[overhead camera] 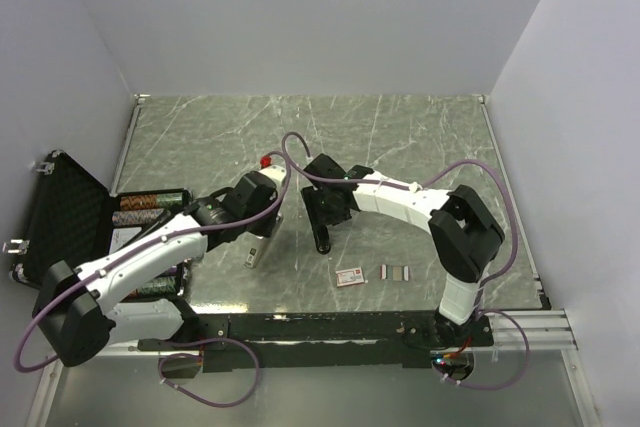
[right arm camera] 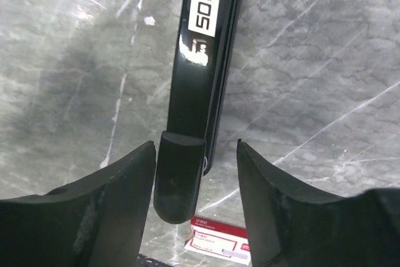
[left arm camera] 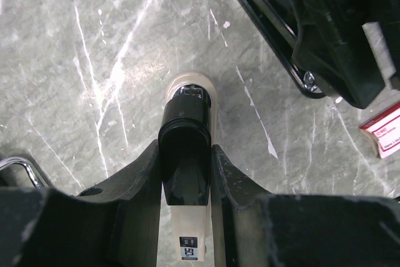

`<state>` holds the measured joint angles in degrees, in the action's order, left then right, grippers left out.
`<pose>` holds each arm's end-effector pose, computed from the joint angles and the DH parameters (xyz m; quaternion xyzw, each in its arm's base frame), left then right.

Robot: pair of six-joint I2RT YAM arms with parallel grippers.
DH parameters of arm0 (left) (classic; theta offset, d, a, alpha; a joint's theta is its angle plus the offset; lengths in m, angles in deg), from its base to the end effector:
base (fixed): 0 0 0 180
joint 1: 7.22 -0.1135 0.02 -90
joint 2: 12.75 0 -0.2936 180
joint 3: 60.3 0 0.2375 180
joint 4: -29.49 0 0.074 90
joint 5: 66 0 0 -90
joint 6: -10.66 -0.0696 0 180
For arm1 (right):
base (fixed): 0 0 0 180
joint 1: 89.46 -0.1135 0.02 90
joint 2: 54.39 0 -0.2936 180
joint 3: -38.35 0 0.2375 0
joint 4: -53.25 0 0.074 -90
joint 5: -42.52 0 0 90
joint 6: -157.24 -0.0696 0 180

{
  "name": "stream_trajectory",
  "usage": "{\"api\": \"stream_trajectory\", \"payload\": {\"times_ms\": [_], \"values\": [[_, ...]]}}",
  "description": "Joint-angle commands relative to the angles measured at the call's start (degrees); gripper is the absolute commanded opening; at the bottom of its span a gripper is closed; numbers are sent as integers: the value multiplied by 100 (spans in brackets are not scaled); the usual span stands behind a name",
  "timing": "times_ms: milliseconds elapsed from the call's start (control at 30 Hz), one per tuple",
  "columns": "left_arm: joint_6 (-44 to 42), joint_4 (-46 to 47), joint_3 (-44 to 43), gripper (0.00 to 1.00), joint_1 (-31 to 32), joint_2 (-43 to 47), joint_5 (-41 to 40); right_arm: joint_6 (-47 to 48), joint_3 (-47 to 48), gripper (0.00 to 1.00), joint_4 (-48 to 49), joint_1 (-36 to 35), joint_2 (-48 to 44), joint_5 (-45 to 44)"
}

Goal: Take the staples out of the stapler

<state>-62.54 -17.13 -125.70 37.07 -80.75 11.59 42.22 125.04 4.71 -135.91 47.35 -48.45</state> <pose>0.1822 -0.1569 0.2674 0.1848 0.9141 -0.0888 0.3498 0.2578 0.2695 0.2107 -0.1791 0.9569 0.1267 0.1902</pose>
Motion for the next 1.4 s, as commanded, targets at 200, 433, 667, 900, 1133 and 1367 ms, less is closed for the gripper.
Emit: {"api": "stream_trajectory", "payload": {"times_ms": [200, 433, 667, 900, 1133, 1367], "values": [[87, 281, 5, 1, 18, 631, -350, 41, 265, 52, -151, -56, 127, -131], [87, 334, 40, 0, 9, 824, -421, 225, 467, 40, -397, -56, 338, -219], [78, 386, 49, 1, 18, 921, -342, 725, 1028, 1, -748, -39, 593, -526], [-1, 518, 119, 1, 9, 1175, 0, 2060, 1847, 0, -898, -4, 971, -510], [-80, 641, 172, 1, 9, 1343, 458, 3388, 2769, 0, -1162, 531, 1279, 578], [-133, 676, 181, 1, 9, 1325, 669, 5127, 2743, 0, -537, 805, 1129, 1757]]}}
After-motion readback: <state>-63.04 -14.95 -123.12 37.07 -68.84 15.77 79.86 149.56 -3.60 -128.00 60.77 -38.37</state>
